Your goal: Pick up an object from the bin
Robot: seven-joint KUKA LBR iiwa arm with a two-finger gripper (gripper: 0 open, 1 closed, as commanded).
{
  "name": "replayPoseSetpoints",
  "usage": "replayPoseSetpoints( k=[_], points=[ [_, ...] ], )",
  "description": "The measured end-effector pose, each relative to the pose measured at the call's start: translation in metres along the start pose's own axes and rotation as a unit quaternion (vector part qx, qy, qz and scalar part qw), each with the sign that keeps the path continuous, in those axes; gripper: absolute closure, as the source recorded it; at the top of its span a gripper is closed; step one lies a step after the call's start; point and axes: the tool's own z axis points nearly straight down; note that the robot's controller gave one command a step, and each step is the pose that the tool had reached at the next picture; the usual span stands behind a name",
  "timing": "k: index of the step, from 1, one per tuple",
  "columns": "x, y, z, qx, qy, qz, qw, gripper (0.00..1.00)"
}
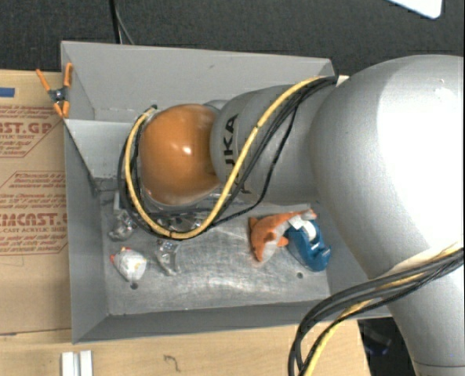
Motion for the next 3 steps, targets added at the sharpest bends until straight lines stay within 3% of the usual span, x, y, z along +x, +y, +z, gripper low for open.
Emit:
replayPoseSetpoints(
  k=[1,2,3],
  points=[
    [0.0,0.0,0.0,0.0,0.0002,0.0,1.0,0.0],
    [0.007,0.019,0.0,0.001,0.0003,-0.086,0.9963,0.0],
    [0.006,0.035,0.0,0.0,0.0006,-0.178,0.984,0.0]
  ],
)
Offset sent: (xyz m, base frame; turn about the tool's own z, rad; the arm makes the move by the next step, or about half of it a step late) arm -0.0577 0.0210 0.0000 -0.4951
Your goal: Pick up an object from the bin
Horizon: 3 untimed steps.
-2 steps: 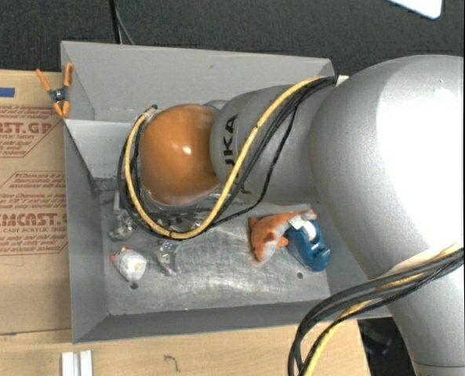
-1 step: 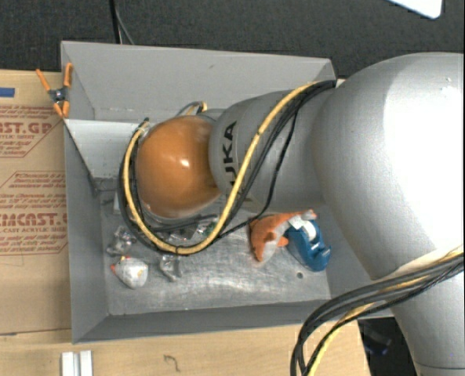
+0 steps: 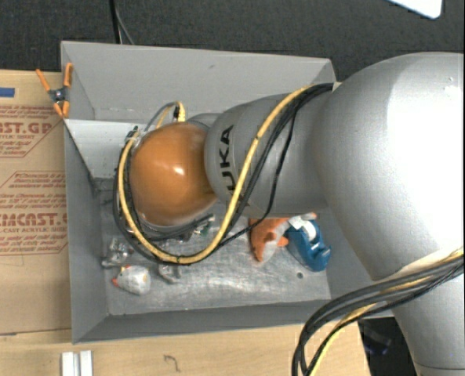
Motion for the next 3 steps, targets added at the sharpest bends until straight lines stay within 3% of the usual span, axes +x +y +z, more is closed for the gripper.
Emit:
replayPoseSetpoints(
  k=[1,2,3],
  points=[
    [-0.011,-0.001,-0.013,0.0,0.0049,0.235,0.9721,1.0],
    [-0.011,-0.001,-0.013,0.0,0.0049,0.235,0.972,1.0],
    [-0.008,0.002,-0.063,-0.002,0.0034,0.239,0.971,1.0]
  ],
)
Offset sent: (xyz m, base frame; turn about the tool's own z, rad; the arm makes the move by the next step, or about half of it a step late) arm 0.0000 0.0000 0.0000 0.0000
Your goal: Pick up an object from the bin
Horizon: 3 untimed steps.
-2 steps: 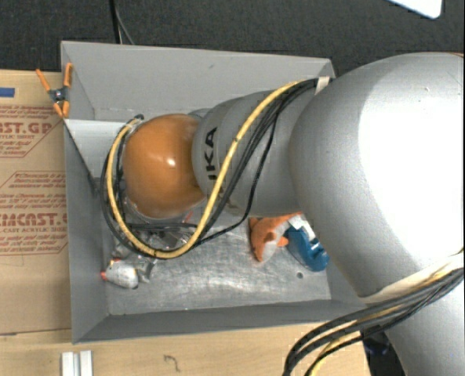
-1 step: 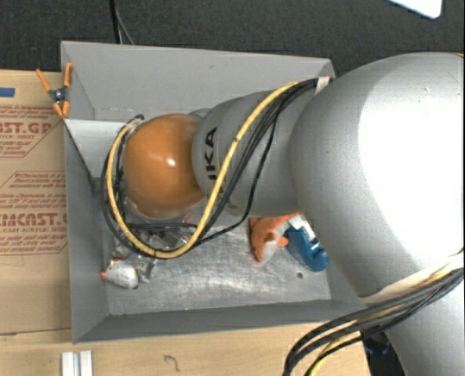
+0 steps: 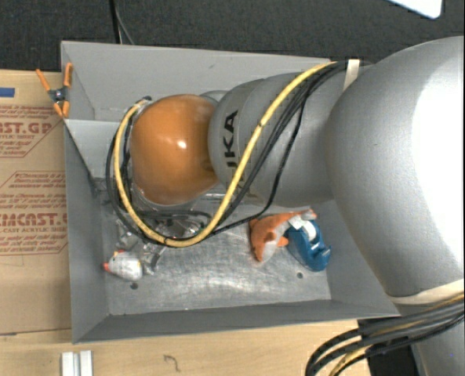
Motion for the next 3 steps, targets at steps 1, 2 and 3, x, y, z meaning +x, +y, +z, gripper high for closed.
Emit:
replayPoseSetpoints(
  k=[1,2,3],
  points=[
    [-0.003,-0.003,-0.042,0.003,-0.0062,-0.001,1.0,1.0],
    [0.002,-0.002,-0.031,0.001,-0.0036,-0.01,0.9999,1.0],
    [0.002,-0.002,-0.031,0.001,-0.0036,-0.01,0.9999,1.0]
  ],
)
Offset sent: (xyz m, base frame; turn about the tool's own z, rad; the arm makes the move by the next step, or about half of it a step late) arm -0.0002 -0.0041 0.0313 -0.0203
